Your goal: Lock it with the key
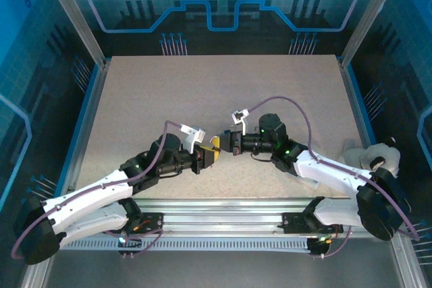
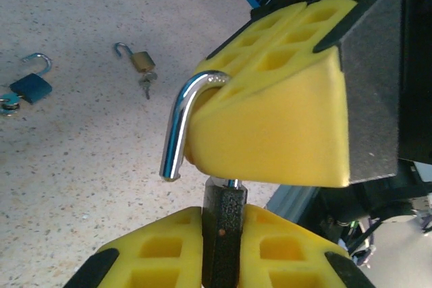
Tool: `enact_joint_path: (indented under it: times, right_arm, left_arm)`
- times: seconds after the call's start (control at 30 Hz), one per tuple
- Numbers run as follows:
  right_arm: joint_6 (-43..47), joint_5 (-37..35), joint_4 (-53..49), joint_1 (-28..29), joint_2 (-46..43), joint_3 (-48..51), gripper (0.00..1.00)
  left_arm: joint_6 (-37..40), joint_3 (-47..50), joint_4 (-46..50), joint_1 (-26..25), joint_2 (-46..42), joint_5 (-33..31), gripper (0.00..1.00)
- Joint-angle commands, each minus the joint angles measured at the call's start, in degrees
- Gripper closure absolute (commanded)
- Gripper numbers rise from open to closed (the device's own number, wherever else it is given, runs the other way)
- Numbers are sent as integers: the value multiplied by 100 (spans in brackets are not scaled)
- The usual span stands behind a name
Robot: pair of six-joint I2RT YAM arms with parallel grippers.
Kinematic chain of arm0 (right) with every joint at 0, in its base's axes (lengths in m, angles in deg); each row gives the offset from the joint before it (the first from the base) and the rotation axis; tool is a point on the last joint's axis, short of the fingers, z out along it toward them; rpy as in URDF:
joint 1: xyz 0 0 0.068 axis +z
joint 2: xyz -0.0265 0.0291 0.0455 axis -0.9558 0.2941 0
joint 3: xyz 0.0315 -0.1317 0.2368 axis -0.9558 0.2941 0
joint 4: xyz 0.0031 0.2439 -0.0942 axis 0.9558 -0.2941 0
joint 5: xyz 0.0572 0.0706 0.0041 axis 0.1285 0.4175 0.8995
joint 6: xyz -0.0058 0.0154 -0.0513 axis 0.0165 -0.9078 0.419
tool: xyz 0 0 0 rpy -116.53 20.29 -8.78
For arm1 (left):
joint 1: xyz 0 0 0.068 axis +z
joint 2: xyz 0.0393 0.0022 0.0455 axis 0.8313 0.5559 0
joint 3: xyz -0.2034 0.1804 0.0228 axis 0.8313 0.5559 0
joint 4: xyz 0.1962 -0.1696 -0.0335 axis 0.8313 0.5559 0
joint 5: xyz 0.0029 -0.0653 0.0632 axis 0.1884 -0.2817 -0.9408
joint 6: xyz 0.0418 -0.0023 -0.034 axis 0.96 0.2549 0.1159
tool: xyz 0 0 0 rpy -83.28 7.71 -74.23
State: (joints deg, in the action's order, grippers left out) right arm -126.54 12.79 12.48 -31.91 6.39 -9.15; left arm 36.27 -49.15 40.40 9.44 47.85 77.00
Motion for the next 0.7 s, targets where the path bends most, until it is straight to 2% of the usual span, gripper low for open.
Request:
enact_joint_path:
  times: [0.0,0.2,0.4,0.53,0.67]
  right_arm:
    - [282,-73,-269,67,-172,-168,88]
    - [566,-328,-725,26,-481,-195,79]
    - [804,-260,-1118,-251,-722,-211,52]
    - [903,18,-1241,-667,-911,-168,46]
    - [989,275,-1200,-951,-990,-82,45]
  left_arm:
    - [231,-225,721,82,61,-795,100]
    - [213,-363,947,75,218,-806,100]
    - [75,-664,1320,82,277,-331,100]
    - [34,-1070,1844,112,270,464,100]
    - [176,-1505,2399,149,348,1566,100]
